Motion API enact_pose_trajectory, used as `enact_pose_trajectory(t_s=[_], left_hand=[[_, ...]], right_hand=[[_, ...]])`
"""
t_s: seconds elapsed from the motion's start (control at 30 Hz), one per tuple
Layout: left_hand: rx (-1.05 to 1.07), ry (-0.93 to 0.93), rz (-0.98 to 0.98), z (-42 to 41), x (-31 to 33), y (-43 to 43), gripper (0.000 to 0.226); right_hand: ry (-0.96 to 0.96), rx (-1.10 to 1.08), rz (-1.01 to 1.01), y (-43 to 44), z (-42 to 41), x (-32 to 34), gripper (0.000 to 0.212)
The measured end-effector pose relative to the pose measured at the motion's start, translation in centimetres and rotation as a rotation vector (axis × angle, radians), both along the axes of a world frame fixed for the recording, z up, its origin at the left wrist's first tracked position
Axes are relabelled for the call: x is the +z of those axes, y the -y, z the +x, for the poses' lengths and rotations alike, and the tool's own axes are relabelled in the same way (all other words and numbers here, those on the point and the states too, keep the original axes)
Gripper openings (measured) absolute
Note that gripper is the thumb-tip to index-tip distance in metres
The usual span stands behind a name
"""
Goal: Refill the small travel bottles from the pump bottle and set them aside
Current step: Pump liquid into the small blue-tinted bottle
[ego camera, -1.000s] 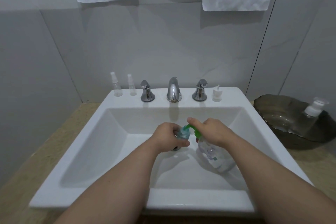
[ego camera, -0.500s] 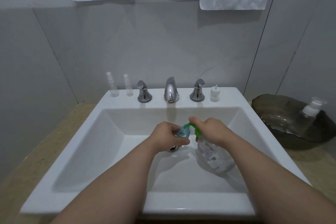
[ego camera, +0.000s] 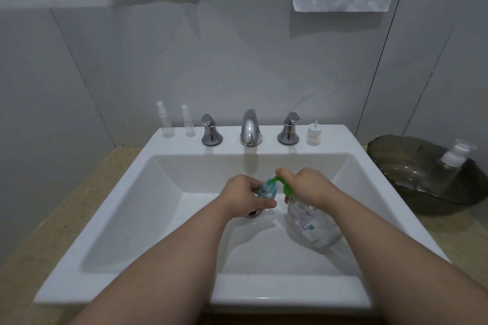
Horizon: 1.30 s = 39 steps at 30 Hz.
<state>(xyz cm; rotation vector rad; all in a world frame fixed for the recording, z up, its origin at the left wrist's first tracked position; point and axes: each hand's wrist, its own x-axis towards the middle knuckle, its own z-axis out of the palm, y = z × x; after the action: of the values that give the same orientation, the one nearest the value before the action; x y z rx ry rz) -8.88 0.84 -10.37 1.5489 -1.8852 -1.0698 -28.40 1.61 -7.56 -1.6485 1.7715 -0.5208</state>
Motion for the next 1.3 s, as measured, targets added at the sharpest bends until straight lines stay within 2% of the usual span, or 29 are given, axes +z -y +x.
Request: enact_pose_trajectory(t_s=[0.2, 0.4, 0.6, 0.8, 1.1, 1.3], left_hand=[[-0.004, 0.004, 0.012, 0.01, 0.05, -0.03, 0.039], [-0.029, 0.013, 0.015, 0.0, 0.1, -0.17, 0.032], [-0.044, 0.018, 0.033, 0.02, 0.19, -0.26, 0.038], [-0.05, 0.015, 0.05, 0.03, 0.29, -0.34, 0.037], [0.011, 0.031, 0.01, 0.12, 0.2, -0.15, 0.032], [0.029, 0.024, 0.001, 0.03, 0.16, -0.16, 0.03]], right_hand=[[-0.018, 0.001, -0.015, 0.22, -0.02, -0.08, 0.067], [-0.053, -0.004, -0.032, 0.3, 0.16, 0.03, 0.075], [-0.064, -0.023, -0.042, 0.43, 0.29, -0.07, 0.078], [-0.073, -0.027, -0.044, 0.65, 0.11, -0.32, 0.057], [-0.105, -0.063, -0.023, 0.1, 0.05, -0.25, 0.093], [-0.102, -0.07, -0.017, 0.02, 0.02, -0.12, 0.085]])
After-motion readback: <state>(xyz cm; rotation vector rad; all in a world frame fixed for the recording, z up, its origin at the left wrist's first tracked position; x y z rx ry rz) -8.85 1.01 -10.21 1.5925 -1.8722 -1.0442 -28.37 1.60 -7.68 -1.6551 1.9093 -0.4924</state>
